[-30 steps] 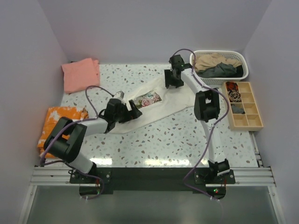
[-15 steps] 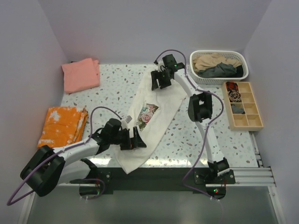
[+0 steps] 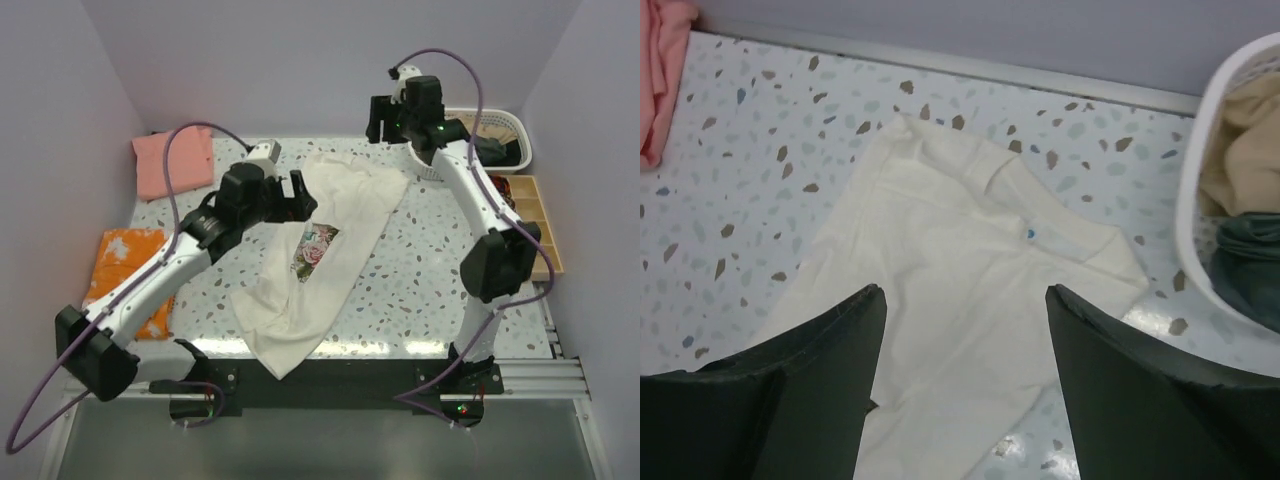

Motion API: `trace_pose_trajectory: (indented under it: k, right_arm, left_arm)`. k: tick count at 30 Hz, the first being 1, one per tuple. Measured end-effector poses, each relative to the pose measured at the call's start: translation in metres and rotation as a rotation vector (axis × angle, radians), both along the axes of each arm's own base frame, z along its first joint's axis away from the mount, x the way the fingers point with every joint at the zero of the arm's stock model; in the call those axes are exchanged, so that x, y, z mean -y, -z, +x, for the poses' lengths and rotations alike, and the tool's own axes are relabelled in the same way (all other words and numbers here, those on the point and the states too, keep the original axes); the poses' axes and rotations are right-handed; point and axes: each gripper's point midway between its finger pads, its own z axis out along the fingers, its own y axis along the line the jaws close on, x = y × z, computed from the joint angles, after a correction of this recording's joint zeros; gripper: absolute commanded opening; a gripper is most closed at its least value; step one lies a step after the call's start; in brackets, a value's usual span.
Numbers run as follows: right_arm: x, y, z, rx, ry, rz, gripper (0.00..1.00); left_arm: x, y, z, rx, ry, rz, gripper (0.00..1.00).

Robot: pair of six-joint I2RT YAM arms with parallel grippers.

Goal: Fold and stack the t-shirts
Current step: Fold the tshirt

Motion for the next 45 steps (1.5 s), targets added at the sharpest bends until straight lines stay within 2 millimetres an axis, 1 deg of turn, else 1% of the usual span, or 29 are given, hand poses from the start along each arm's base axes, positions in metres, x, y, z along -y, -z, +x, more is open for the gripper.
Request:
trace_pose_trajectory:
  k: [1, 2, 3, 4, 5, 6, 8, 10, 11, 12, 14, 16, 17, 20, 22, 25, 27, 29, 32, 35, 37, 39, 41, 42, 43, 45]
  right_arm:
    - [0.013, -0.015, -0.009, 0.035, 0.041, -0.006, 0.70]
    - [0.023, -0.022, -0.020, 0.048, 0.075, -0.011, 0.70]
    - [0.031, -0.023, -0.032, 0.054, 0.101, -0.013, 0.70]
    - [0.037, -0.020, -0.042, 0.046, 0.123, -0.020, 0.70]
    - [0.043, -0.013, -0.055, 0.029, 0.143, -0.024, 0.70]
    - [0.047, 0.000, -0.067, 0.003, 0.156, -0.029, 0.70]
    - [0.055, 0.031, -0.091, -0.067, 0.178, -0.046, 0.70]
    - [0.060, 0.062, -0.113, -0.144, 0.184, -0.067, 0.69]
    - [0.063, 0.074, -0.123, -0.177, 0.185, -0.077, 0.70]
    - [0.065, 0.083, -0.131, -0.201, 0.187, -0.085, 0.69]
    - [0.069, 0.091, -0.146, -0.225, 0.187, -0.089, 0.70]
    - [0.072, 0.092, -0.160, -0.227, 0.186, -0.082, 0.69]
    - [0.073, 0.090, -0.168, -0.221, 0.186, -0.076, 0.69]
    - [0.074, 0.090, -0.182, -0.216, 0.181, -0.056, 0.69]
    - [0.073, 0.098, -0.189, -0.234, 0.171, -0.048, 0.69]
    - [0.067, 0.119, -0.201, -0.289, 0.149, -0.043, 0.69]
    - [0.062, 0.133, -0.211, -0.335, 0.129, -0.039, 0.69]
    - [0.055, 0.143, -0.219, -0.368, 0.106, -0.032, 0.69]
    - [0.043, 0.149, -0.229, -0.399, 0.067, -0.011, 0.69]
    - [0.020, 0.151, -0.239, -0.429, -0.005, 0.043, 0.71]
    - [-0.002, 0.152, -0.248, -0.449, -0.077, 0.074, 0.71]
    - [-0.030, 0.156, -0.260, -0.476, -0.170, 0.097, 0.72]
    - [-0.061, 0.164, -0.279, -0.517, -0.274, 0.104, 0.72]
    - [-0.070, 0.168, -0.285, -0.535, -0.302, 0.104, 0.73]
    - [-0.084, 0.173, -0.294, -0.557, -0.347, 0.102, 0.73]
    - [-0.102, 0.179, -0.303, -0.588, -0.402, 0.098, 0.73]
  left_arm:
    - [0.004, -0.003, 0.017, 0.016, -0.004, 0.011, 1.00]
    - [0.008, -0.003, 0.035, 0.028, -0.008, 0.021, 1.00]
    - [0.014, 0.003, 0.053, 0.028, -0.003, 0.028, 1.00]
    - [0.020, 0.015, 0.070, 0.017, 0.007, 0.037, 1.00]
    - [0.026, 0.028, 0.086, 0.010, 0.020, 0.040, 1.00]
    - [0.032, 0.041, 0.098, 0.000, 0.038, 0.040, 1.00]
    - [0.050, 0.081, 0.127, -0.046, 0.097, 0.026, 1.00]
    - [0.065, 0.113, 0.146, -0.088, 0.151, 0.011, 1.00]
    - [0.073, 0.128, 0.155, -0.107, 0.180, 0.002, 1.00]
    - [0.081, 0.140, 0.164, -0.117, 0.208, -0.010, 1.00]
    - [0.097, 0.158, 0.177, -0.124, 0.259, -0.036, 1.00]
    - [0.109, 0.168, 0.181, -0.125, 0.308, -0.062, 1.00]
    - [0.115, 0.168, 0.183, -0.121, 0.332, -0.080, 1.00]
    - [0.133, 0.160, 0.197, -0.079, 0.386, -0.131, 1.00]
    - [0.142, 0.153, 0.209, -0.037, 0.403, -0.157, 1.00]
    - [0.146, 0.157, 0.221, -0.018, 0.390, -0.163, 1.00]
    - [0.146, 0.166, 0.228, -0.025, 0.374, -0.154, 1.00]
    - [0.146, 0.177, 0.238, -0.030, 0.366, -0.154, 1.00]
    - [0.143, 0.196, 0.256, -0.047, 0.360, -0.167, 1.00]
    - [0.134, 0.194, 0.276, -0.027, 0.358, -0.194, 1.00]
    - [0.122, 0.195, 0.285, -0.024, 0.341, -0.199, 1.00]
    - [0.109, 0.195, 0.293, -0.028, 0.324, -0.216, 1.00]
    - [0.093, 0.194, 0.304, -0.023, 0.305, -0.240, 1.00]
    - [0.085, 0.193, 0.310, -0.020, 0.295, -0.254, 1.00]
    - [0.078, 0.193, 0.316, -0.012, 0.287, -0.263, 1.00]
    - [0.062, 0.192, 0.327, 0.000, 0.269, -0.281, 1.00]
